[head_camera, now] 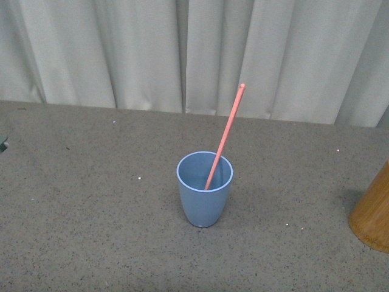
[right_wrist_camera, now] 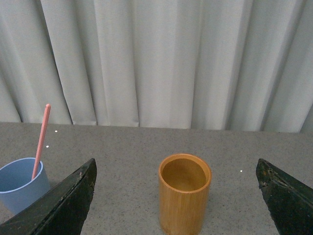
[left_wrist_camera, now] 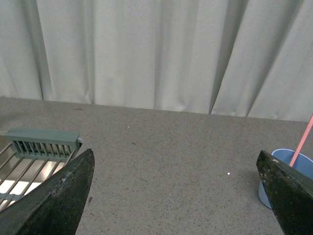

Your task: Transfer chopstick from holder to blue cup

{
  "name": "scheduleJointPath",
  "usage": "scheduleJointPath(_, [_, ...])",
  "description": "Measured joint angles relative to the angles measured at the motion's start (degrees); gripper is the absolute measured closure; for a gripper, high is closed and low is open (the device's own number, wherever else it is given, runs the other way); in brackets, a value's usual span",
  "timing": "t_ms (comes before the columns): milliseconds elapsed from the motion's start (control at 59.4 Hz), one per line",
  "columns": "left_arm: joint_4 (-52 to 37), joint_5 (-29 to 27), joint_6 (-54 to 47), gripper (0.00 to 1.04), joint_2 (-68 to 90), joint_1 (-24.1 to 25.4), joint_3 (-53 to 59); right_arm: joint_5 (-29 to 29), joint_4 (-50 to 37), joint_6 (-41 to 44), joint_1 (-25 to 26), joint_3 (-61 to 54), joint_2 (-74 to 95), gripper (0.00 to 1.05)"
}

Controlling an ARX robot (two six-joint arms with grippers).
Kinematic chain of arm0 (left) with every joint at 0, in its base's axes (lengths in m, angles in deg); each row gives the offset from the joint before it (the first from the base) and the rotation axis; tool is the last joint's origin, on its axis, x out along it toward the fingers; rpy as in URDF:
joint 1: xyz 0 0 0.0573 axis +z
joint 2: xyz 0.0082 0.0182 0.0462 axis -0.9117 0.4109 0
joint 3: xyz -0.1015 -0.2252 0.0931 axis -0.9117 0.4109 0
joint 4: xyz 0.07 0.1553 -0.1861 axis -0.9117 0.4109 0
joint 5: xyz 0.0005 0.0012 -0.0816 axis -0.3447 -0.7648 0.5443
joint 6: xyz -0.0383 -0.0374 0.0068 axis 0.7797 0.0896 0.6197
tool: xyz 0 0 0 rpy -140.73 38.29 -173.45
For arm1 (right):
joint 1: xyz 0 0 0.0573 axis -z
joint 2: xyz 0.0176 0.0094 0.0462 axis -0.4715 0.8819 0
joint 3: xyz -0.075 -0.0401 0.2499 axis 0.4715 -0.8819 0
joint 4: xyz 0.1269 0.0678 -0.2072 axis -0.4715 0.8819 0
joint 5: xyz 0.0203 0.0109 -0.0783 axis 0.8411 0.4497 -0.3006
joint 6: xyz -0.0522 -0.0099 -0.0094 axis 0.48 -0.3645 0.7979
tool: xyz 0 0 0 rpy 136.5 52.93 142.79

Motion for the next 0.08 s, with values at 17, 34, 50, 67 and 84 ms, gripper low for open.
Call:
scheduleJointPath(17, [0.0,0.0,0.0,0.07,0.0,0.0,0.0,0.0,0.0,0.0,0.0,0.0,0.0,0.1])
scheduleJointPath(34, [0.0,0.0,0.0,0.07,0.0,0.0,0.0,0.0,0.0,0.0,0.0,0.0,0.0,0.1])
scheduleJointPath(50, [0.0,0.0,0.0,0.07,0.0,0.0,0.0,0.0,0.0,0.0,0.0,0.0,0.0,0.1])
scheduleJointPath(67, [0.0,0.0,0.0,0.07,0.0,0.0,0.0,0.0,0.0,0.0,0.0,0.0,0.0,0.1])
scheduleJointPath(84, [0.0,0.0,0.0,0.07,0.0,0.0,0.0,0.0,0.0,0.0,0.0,0.0,0.0,0.1])
